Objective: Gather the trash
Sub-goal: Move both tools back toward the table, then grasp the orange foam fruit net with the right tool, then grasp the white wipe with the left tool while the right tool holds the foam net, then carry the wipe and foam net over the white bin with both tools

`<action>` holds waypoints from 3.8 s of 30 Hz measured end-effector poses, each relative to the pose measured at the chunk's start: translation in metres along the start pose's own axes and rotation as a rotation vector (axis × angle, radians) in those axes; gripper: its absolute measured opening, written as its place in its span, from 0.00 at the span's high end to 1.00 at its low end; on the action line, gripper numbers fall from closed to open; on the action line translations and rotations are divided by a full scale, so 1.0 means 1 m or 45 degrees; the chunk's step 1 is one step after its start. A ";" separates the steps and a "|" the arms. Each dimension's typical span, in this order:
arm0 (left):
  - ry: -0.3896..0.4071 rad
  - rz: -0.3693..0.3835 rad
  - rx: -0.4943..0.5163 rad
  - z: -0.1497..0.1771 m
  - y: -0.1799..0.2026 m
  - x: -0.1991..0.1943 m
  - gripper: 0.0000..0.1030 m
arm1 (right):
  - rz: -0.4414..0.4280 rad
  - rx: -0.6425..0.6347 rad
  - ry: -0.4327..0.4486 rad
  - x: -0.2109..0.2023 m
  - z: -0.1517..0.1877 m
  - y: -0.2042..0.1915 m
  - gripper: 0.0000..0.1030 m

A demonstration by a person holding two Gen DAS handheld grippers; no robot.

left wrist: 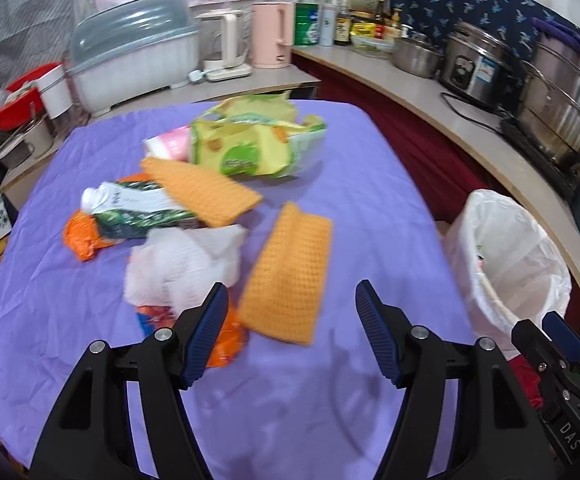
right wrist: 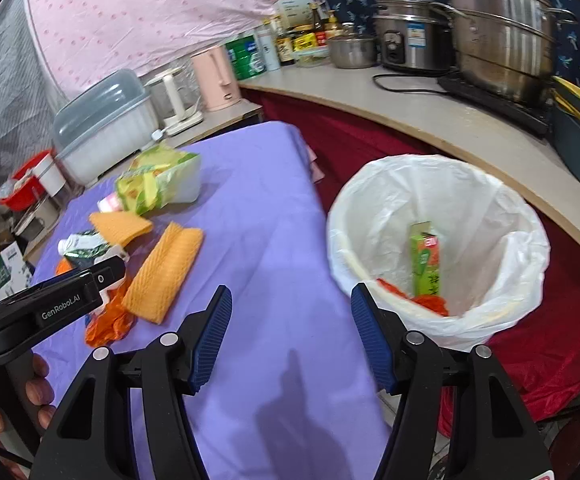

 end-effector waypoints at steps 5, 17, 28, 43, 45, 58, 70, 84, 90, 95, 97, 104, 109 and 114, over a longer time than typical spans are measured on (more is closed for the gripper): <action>-0.018 -0.049 -0.070 0.012 -0.034 0.004 0.39 | -0.039 -0.040 -0.045 0.014 0.012 -0.029 0.42; -0.051 -0.057 -0.169 0.031 -0.088 0.018 0.35 | -0.097 -0.117 -0.158 0.062 0.036 -0.086 0.42; -0.081 -0.031 -0.206 0.036 -0.110 0.032 0.32 | -0.109 -0.144 -0.234 0.102 0.045 -0.112 0.43; -0.083 0.015 -0.195 0.029 -0.103 0.042 0.27 | -0.162 -0.163 -0.272 0.124 0.051 -0.119 0.91; -0.081 0.018 -0.178 0.027 -0.097 0.042 0.26 | -0.161 -0.146 -0.264 0.121 0.048 -0.115 0.91; -0.082 0.054 -0.107 0.016 -0.061 0.051 0.26 | -0.121 -0.037 -0.154 0.093 0.021 -0.069 0.91; -0.102 0.119 -0.160 0.011 -0.075 0.059 0.89 | -0.137 -0.011 -0.157 0.088 0.021 -0.055 0.91; 0.008 0.118 -0.186 0.006 -0.085 0.014 0.94 | -0.184 -0.011 -0.092 0.057 0.013 -0.056 0.91; 0.098 0.123 -0.168 -0.008 -0.080 -0.016 0.94 | -0.195 -0.005 -0.037 0.037 0.003 -0.049 0.91; 0.173 0.125 -0.139 -0.024 -0.072 -0.040 0.94 | -0.204 0.010 0.001 0.023 -0.005 -0.039 0.91; 0.198 0.126 -0.125 -0.029 -0.067 -0.049 0.94 | -0.203 0.016 0.013 0.019 -0.008 -0.034 0.91; 0.244 0.169 -0.060 -0.044 -0.033 -0.067 0.94 | -0.180 0.049 0.064 0.003 -0.016 -0.010 0.91; 0.247 0.226 0.019 -0.055 0.011 -0.068 0.94 | -0.133 0.096 0.094 -0.005 -0.024 0.020 0.91; 0.215 0.337 0.068 -0.065 0.058 -0.058 0.94 | -0.067 0.151 0.109 -0.011 -0.028 0.057 0.91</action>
Point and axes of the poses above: each gripper's, at about its wrist camera, not at the fingertips, and x roughly the way its jaws point, y to its right, z to its underside, the point moved 1 cm from there along x, roughly the way its jaws point, and after that the axes turned 11 degrees about x, right-handed, at the moved point
